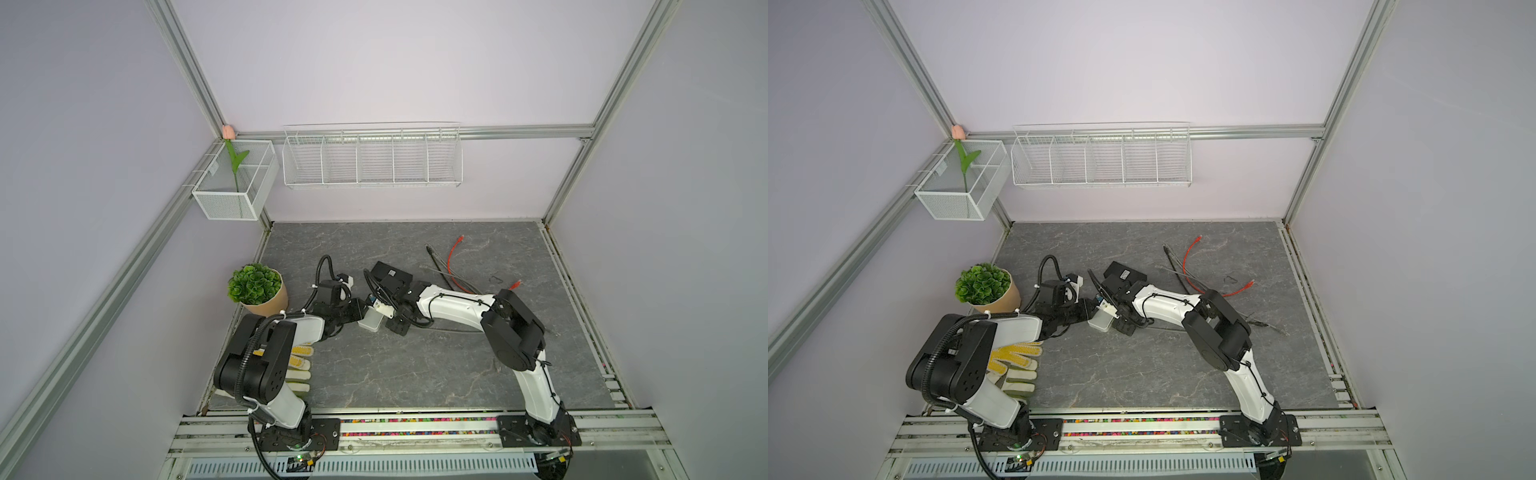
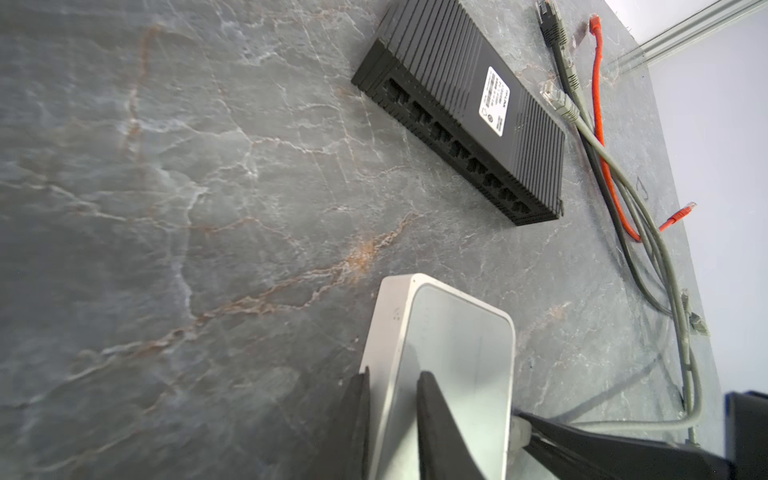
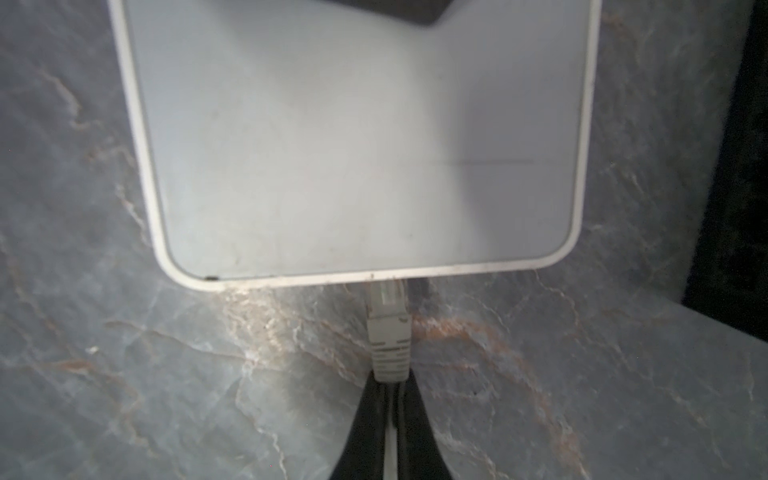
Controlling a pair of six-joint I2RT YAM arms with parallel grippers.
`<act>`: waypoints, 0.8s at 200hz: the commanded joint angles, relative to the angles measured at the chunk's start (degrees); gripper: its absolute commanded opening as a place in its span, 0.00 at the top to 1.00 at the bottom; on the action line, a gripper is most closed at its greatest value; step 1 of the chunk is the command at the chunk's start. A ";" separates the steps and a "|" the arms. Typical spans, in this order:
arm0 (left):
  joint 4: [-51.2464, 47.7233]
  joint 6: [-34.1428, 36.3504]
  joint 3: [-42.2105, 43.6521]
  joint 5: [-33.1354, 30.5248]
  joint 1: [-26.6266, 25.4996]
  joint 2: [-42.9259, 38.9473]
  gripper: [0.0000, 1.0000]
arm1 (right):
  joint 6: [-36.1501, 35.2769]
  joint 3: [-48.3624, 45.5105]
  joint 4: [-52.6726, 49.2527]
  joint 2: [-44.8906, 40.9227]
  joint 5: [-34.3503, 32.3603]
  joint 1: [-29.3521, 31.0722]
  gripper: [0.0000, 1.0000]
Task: Insert the plug into the switch port
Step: 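Push the grey plug into the white switch port with right gripper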
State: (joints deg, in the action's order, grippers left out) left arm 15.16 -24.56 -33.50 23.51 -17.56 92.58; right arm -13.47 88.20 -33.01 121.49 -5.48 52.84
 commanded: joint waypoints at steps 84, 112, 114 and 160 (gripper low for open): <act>-9.36 1.99 1.24 13.63 -6.83 0.91 0.79 | -0.09 2.90 25.00 -0.09 9.90 -0.20 0.94; -11.20 2.08 1.42 11.57 -6.71 -1.23 0.80 | -0.20 3.01 23.73 0.03 9.81 -0.33 0.94; -11.44 2.08 1.42 11.34 -6.70 -1.45 0.80 | -0.27 2.89 23.66 -0.01 9.77 -0.29 0.94; -15.44 0.74 1.59 7.27 -4.97 -5.81 0.76 | -0.01 -2.08 21.90 -3.10 9.17 -0.96 0.91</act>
State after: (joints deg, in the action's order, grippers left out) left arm 7.92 -22.90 -33.45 20.08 -18.81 88.47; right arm -13.50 87.05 -31.22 120.99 -1.65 51.33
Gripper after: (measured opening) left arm 0.227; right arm 0.079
